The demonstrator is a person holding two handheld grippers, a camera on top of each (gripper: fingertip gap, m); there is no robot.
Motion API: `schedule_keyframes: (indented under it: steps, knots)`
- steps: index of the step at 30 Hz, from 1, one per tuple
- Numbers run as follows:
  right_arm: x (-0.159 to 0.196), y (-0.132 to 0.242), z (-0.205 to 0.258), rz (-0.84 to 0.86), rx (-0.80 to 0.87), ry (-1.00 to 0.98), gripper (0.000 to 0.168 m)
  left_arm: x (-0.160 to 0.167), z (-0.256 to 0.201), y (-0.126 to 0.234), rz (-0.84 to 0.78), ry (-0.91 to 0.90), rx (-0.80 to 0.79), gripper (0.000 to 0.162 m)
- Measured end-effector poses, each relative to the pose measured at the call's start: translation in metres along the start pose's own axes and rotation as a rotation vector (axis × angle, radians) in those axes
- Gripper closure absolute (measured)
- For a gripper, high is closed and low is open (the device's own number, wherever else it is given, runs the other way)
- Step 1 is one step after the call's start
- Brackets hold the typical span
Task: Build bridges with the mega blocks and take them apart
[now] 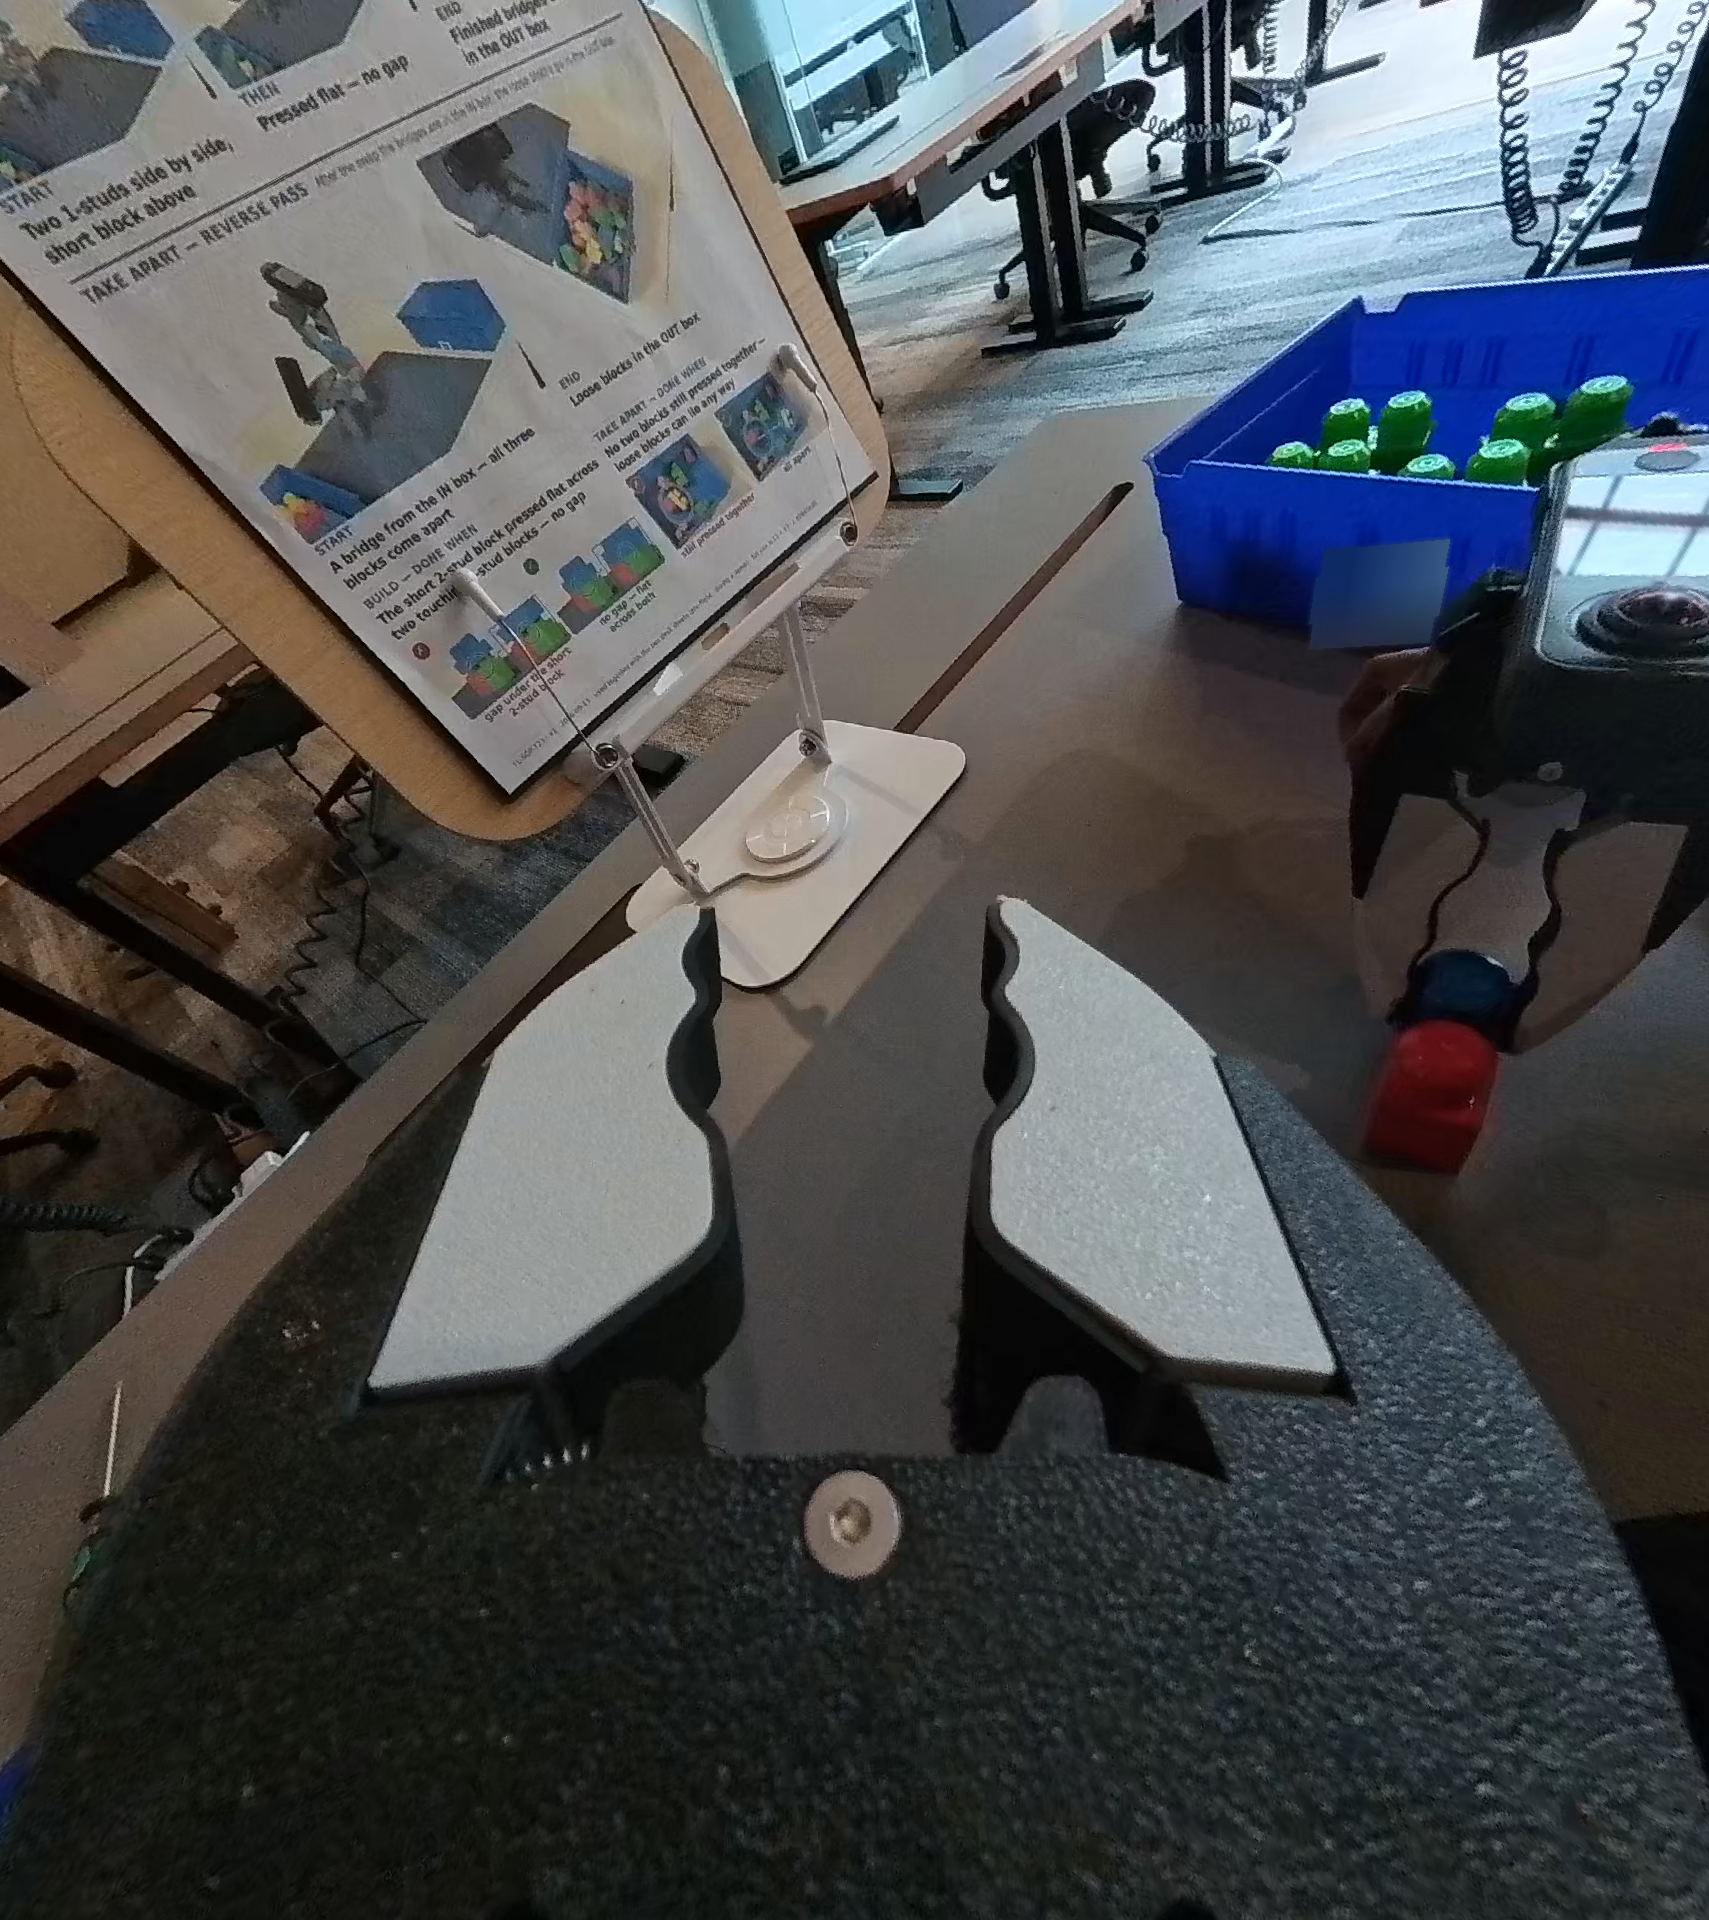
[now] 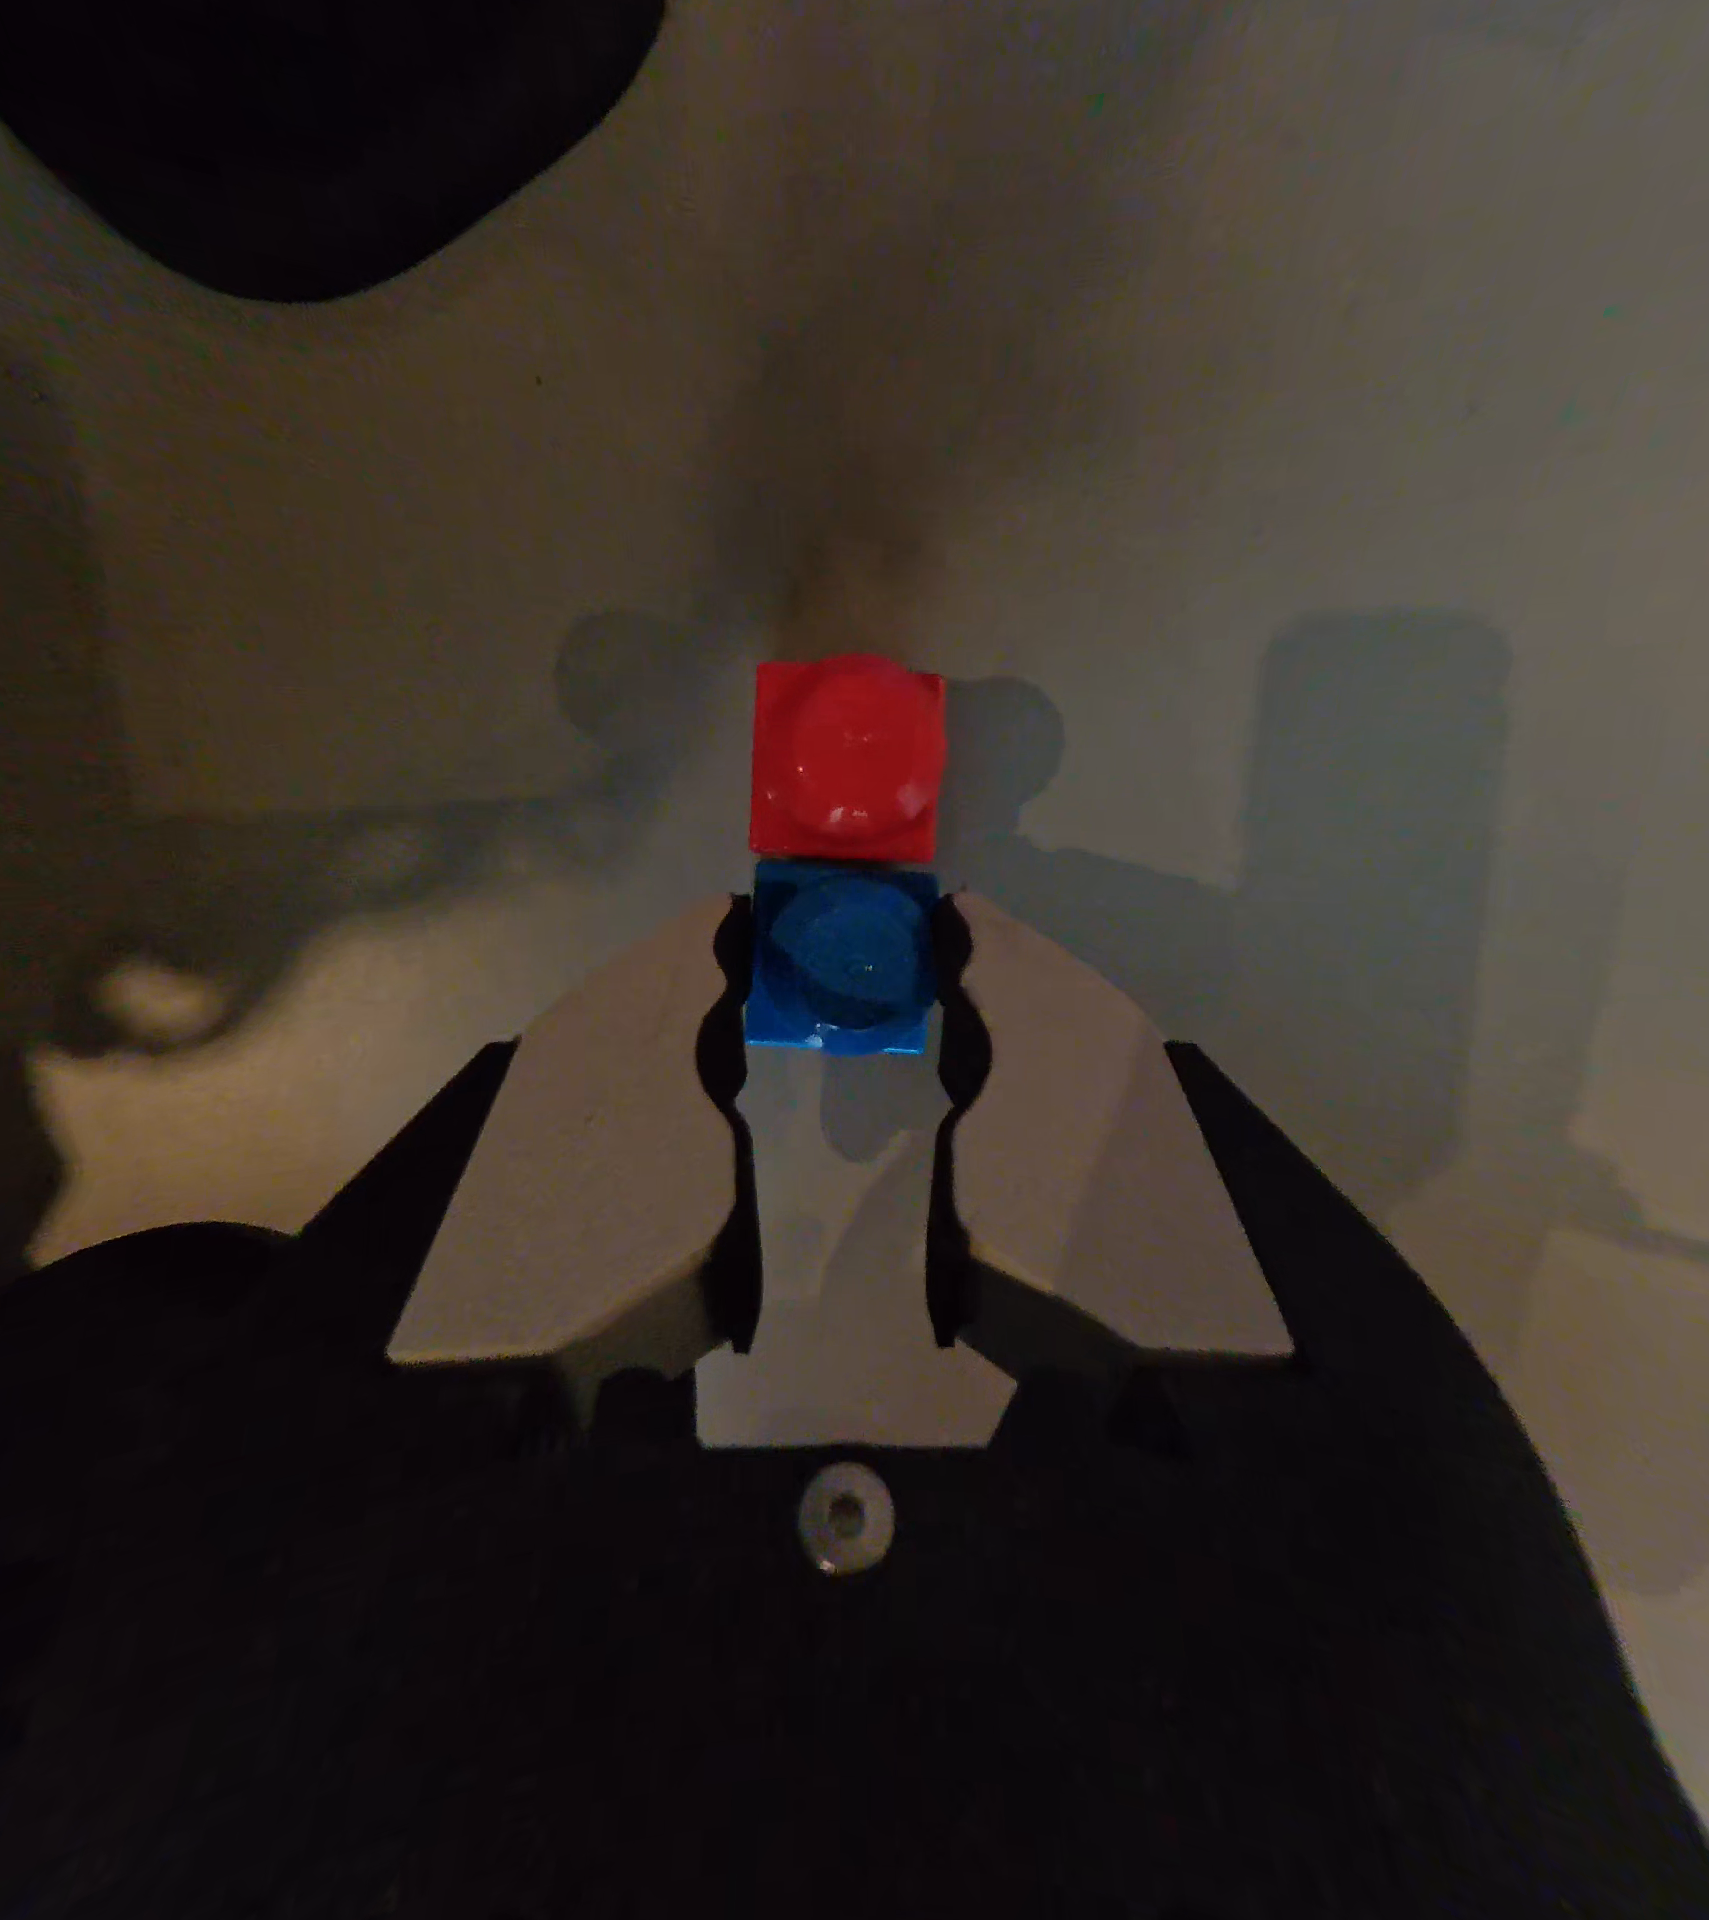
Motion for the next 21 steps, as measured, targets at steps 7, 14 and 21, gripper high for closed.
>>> schedule_keyframes:
  steps: [7,14,21]
  knots:
    - [-0.0019,-0.0014,0.0013,-0.022,-0.019,-0.011,0.135,0.0014,0.0012,-0.0001,0.006,-0.005,-0.005,0.113]
    - [-0.0021,-0.0025,0.0011,-0.039,-0.019,-0.016,0.135,0.0031,0.0008,-0.0012,0.014,-0.008,0.001,0.113]
    - [-0.0017,-0.0042,0.0004,-0.037,-0.011,-0.025,0.134,0.0028,0.0009,-0.0015,0.011,-0.011,0.001,0.113]
Point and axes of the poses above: each gripper's, where its closed fingertips meet, y back along the fingers, x out of its underside, z = x × y across the jaws, the point moved 4 cm from there along y, back along the fingers, and after that the axes turned 11 degrees about -z, right-handed, at the moved point
